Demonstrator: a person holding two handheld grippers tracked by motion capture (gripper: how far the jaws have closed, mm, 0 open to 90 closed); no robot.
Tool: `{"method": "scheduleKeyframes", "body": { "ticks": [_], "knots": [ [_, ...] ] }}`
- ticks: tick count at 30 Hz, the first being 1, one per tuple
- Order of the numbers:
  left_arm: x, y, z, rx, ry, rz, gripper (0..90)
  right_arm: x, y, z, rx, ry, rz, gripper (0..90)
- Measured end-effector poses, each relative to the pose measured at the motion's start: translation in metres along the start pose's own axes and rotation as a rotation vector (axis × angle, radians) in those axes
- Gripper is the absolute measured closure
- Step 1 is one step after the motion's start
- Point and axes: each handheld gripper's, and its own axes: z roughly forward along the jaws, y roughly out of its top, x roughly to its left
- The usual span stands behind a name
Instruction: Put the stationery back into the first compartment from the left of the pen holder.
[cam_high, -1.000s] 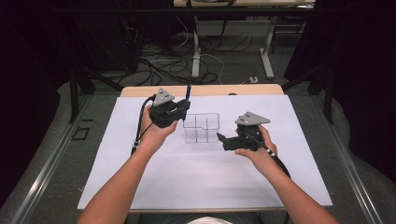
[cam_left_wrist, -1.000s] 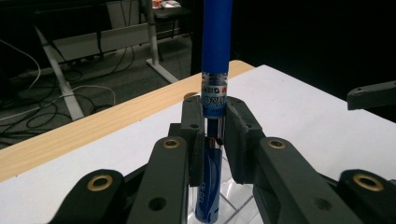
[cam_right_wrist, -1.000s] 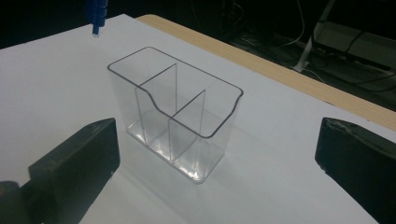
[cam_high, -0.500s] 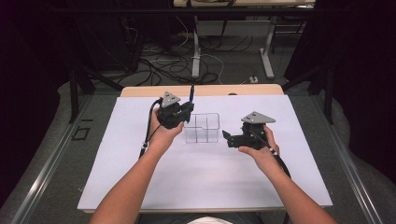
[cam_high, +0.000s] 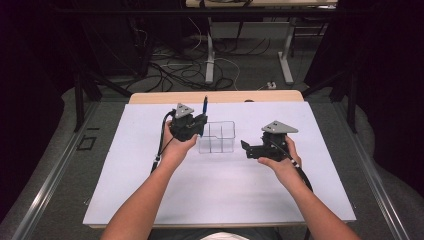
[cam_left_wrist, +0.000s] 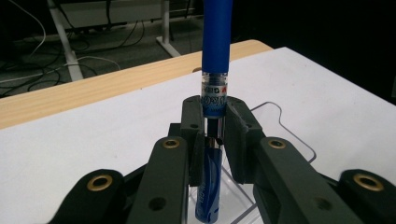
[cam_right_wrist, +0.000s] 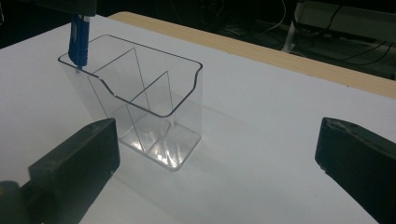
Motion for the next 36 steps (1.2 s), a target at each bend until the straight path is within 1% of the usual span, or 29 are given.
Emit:
{"method": "scheduleKeyframes", "body": {
  "ticks": [6,11,13,14,17,19,20,22,24,28,30,31,32,34,36],
  "knots": [
    [0.002,-0.004,0.002,0.014,0.008,-0.007,79.4,0.001,-0.001,0.0,0.004,0.0,0.006,0.0],
    [0.002,-0.005,0.001,0.027,-0.003,-0.021,78.7,0.001,-0.001,0.0,0.005,0.003,0.009,0.0],
    [0.002,-0.004,-0.001,0.023,-0.013,-0.042,74.4,0.002,-0.001,0.0,0.007,0.004,0.011,0.0],
    [0.002,-0.004,-0.003,0.017,-0.005,-0.048,73.2,0.002,-0.002,0.0,0.008,0.006,0.015,0.0],
    [0.004,-0.002,-0.008,0.007,0.006,-0.049,68.6,0.001,-0.002,0.001,0.01,0.007,0.012,0.0],
    [0.005,-0.002,-0.012,-0.003,0.018,-0.044,63.6,0.002,-0.002,0.001,0.011,0.002,0.01,0.0],
    [0.006,-0.001,-0.014,-0.008,0.017,-0.041,61.3,0.002,-0.002,0.001,0.009,0.004,0.009,0.0],
    [0.008,0.0,-0.02,-0.027,0.006,-0.05,56.3,0.002,-0.002,0.0,0.005,0.006,0.014,0.0],
    [0.01,0.0,-0.027,-0.031,-0.003,-0.057,52.1,0.002,-0.002,0.0,0.006,0.006,0.016,0.0],
    [0.015,0.001,-0.039,-0.038,-0.003,-0.052,44.3,0.002,-0.002,0.0,0.007,0.003,0.014,0.0],
    [0.018,0.001,-0.045,-0.041,-0.003,-0.057,41.1,0.002,-0.002,0.0,0.006,0.003,0.013,0.0],
    [0.02,0.001,-0.048,-0.034,-0.007,-0.055,39.7,0.002,-0.002,0.0,0.003,0.004,0.01,0.0],
    [0.021,0.001,-0.05,-0.031,-0.008,-0.051,38.3,0.003,-0.002,0.0,0.004,0.006,0.018,0.0],
    [0.023,0.0,-0.057,-0.022,-0.007,-0.034,35.3,0.003,-0.002,0.0,0.002,0.005,0.013,0.0],
    [0.024,-0.002,-0.063,-0.031,0.0,-0.018,31.8,0.002,-0.002,-0.001,0.002,0.005,0.007,0.0]
  ]
}}
